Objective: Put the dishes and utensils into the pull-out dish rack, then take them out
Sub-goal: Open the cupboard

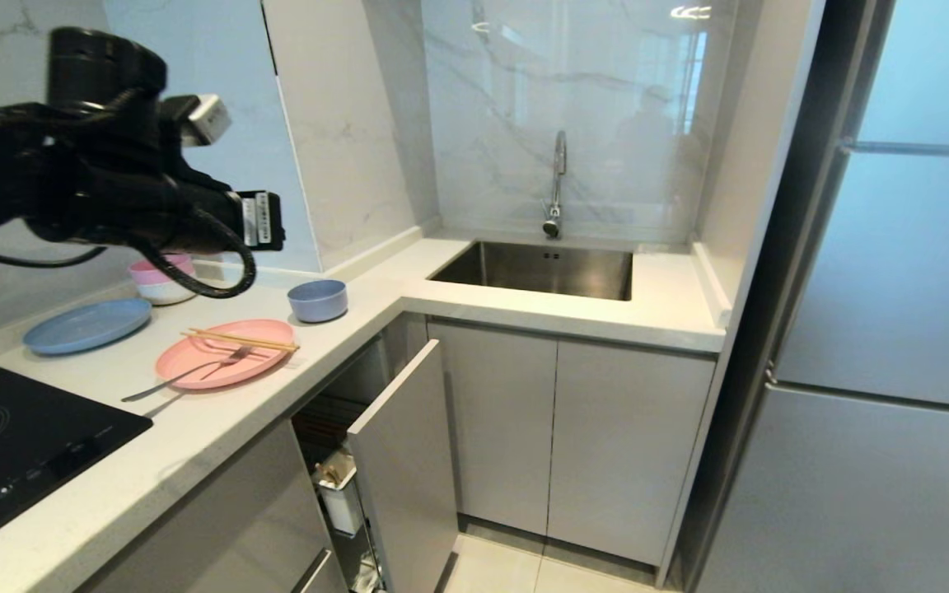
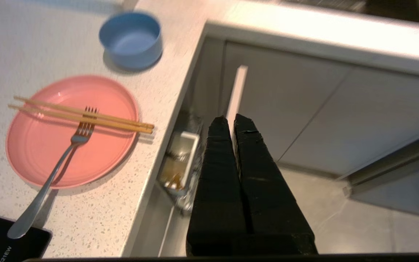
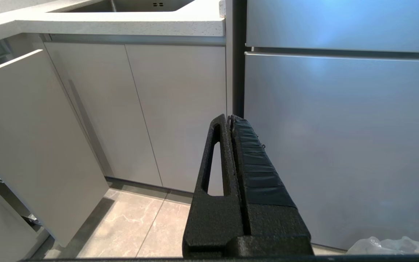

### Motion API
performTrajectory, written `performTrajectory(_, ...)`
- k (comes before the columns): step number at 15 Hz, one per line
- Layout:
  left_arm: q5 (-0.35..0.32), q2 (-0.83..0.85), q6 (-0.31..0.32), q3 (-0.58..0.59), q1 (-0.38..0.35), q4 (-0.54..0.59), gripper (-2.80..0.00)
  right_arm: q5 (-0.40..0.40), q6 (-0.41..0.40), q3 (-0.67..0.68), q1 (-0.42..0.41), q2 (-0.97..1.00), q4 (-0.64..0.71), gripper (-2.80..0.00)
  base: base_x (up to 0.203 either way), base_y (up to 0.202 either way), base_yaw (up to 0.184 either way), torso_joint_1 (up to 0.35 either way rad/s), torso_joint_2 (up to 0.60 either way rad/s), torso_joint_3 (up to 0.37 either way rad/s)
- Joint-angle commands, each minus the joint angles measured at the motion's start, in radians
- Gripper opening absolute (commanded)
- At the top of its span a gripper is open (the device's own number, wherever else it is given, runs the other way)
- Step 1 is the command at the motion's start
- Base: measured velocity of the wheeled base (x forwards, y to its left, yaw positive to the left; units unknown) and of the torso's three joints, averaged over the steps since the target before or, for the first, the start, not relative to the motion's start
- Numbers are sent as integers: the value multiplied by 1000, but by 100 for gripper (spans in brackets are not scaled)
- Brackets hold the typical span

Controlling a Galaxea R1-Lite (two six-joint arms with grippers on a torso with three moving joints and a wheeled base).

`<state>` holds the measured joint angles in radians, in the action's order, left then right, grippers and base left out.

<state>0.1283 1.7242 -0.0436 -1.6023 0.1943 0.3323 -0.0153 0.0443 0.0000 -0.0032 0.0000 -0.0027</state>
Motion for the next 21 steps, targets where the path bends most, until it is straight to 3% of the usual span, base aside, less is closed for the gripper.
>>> performTrajectory(1,32,177,-1,-68,0,21,-280,0,0,0,0,0,0,-280,0,0,0,0,0,0)
performTrajectory(4,64,336,-1,-182,0,50,-280,0,0,0,0,0,0,-280,0,0,0,0,0,0)
performTrajectory(6,22,399,-3,-242,3,56,-280,0,0,0,0,1,0,-280,0,0,0,0,0,0)
performTrajectory(12,-23,546,2,-284,11,98,-280,0,0,0,0,0,0,-280,0,0,0,0,0,0)
performTrajectory(16,-27,645,43,-309,25,143,-280,0,0,0,0,0,0,-280,0,0,0,0,0,0)
performTrajectory(17,-26,664,55,-313,26,145,0,0,0,0,0,0,1,-280,0,0,0,0,0,0)
performTrajectory(21,-24,712,56,-337,27,125,0,-1,0,0,0,0,1,-280,0,0,0,0,0,0)
